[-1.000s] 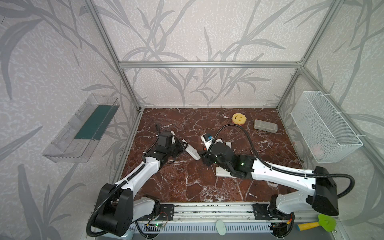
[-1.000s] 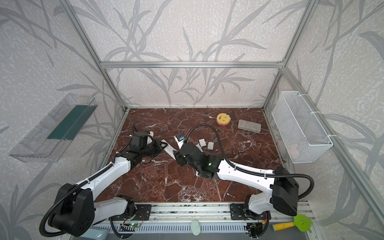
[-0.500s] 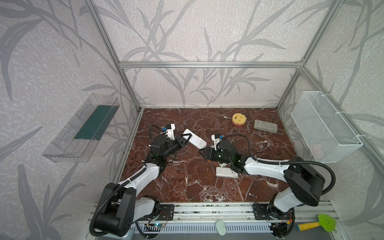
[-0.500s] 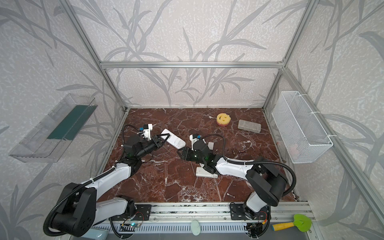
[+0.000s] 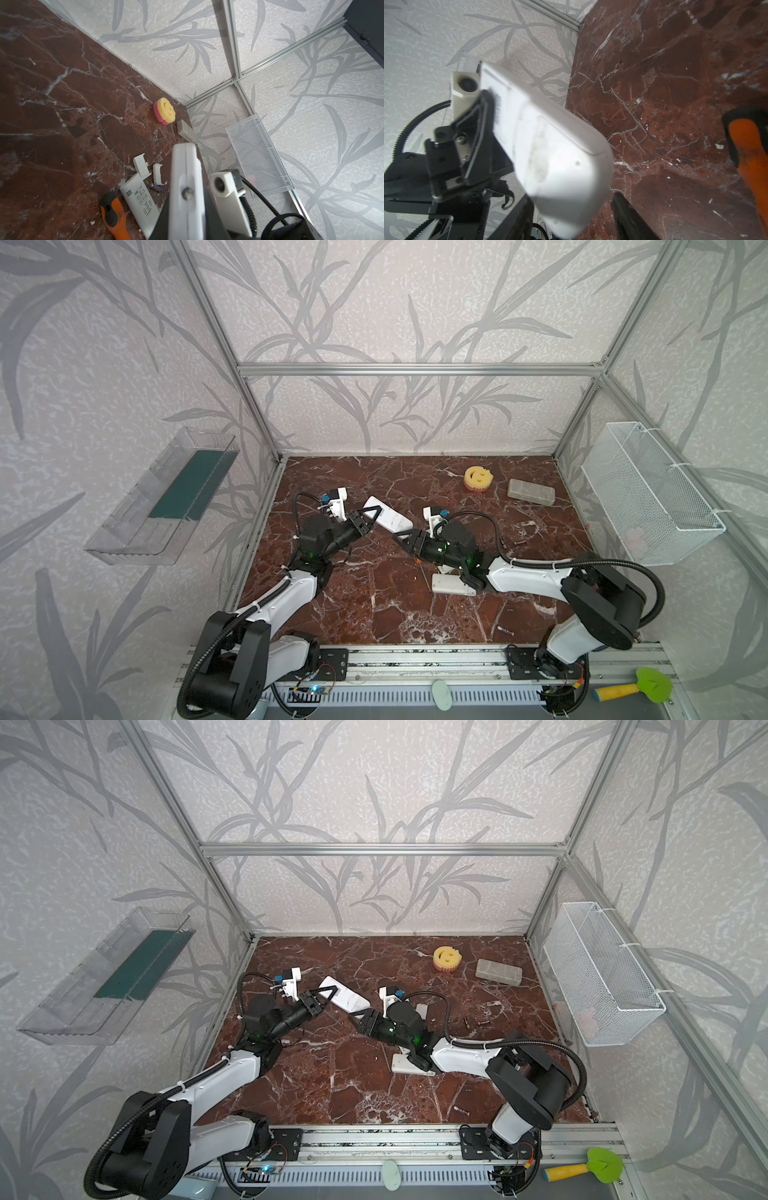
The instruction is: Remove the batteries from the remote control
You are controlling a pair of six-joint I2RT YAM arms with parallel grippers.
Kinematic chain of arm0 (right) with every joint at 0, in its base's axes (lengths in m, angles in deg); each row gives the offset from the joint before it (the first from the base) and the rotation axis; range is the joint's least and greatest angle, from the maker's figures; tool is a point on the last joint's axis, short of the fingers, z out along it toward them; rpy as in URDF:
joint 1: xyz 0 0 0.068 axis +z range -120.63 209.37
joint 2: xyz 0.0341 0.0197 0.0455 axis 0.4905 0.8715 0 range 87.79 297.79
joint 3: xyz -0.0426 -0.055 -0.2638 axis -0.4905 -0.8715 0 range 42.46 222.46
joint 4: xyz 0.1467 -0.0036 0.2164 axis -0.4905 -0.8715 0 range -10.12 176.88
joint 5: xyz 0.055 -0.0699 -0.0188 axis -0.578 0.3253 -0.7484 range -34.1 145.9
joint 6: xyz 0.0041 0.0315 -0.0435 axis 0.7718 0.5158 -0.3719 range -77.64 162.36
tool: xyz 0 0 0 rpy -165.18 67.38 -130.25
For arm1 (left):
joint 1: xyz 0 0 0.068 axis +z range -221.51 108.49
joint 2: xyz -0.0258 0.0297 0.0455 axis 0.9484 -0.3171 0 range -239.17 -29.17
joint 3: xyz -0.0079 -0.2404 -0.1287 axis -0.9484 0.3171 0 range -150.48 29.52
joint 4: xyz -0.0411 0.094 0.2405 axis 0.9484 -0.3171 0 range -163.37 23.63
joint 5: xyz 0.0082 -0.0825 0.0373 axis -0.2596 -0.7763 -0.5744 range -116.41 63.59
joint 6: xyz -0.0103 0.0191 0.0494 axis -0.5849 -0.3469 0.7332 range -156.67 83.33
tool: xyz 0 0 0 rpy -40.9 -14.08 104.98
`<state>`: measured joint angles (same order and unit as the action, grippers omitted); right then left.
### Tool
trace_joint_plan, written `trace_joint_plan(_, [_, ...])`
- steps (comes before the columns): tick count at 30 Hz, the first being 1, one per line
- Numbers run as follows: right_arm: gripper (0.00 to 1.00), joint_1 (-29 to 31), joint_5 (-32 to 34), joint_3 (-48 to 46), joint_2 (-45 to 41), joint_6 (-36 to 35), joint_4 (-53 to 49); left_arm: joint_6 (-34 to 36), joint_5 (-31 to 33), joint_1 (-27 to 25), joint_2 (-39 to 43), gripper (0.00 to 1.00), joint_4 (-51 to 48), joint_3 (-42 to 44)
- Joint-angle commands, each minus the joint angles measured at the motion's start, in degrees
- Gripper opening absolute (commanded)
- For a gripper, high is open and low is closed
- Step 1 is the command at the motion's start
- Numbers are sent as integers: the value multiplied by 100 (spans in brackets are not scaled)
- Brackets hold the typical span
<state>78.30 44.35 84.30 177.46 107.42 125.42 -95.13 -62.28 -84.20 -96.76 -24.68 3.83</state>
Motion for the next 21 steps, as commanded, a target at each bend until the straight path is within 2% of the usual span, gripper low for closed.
trace_joint_plan(1, [63, -50, 241, 175, -443, -338, -332, 49, 33, 29, 200, 0, -250, 77])
trace_joint_plan(10, [61, -278, 172, 219, -94, -178, -68, -241, -269, 30, 238, 0, 234, 68])
trace_joint_plan(21, [28, -278, 14, 259, 14, -55, 28, -257, -241, 30, 370, 0, 201, 132])
